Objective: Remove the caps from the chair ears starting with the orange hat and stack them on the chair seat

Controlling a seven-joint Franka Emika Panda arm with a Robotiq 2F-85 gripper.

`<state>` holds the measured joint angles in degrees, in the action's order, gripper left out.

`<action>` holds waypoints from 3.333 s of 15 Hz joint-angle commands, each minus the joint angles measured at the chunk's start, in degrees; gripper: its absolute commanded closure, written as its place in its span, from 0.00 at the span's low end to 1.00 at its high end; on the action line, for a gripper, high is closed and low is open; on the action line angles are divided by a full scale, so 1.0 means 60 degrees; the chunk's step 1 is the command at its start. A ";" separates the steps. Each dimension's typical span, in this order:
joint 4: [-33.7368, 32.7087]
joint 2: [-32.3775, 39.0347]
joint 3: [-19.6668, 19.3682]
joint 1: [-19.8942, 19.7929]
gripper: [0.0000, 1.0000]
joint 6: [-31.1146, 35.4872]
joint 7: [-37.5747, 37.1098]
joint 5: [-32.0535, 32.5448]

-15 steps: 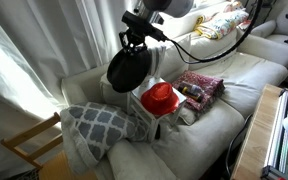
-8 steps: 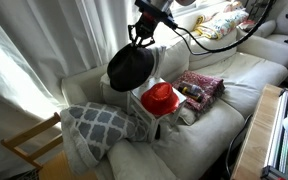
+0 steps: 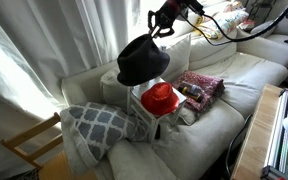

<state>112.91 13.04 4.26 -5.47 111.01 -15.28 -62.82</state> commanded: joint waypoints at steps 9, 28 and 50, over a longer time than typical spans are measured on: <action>0.1209 0.0913 -0.1401 -0.0053 0.98 -0.1579 0.2347 0.0261; 0.1091 0.2932 -0.1597 -0.0252 0.98 0.0671 0.6054 -0.2038; 0.1489 0.2488 -0.1387 0.0919 0.19 0.4306 0.4923 -0.0130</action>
<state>119.96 30.74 -4.26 -1.73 132.43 17.57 -67.23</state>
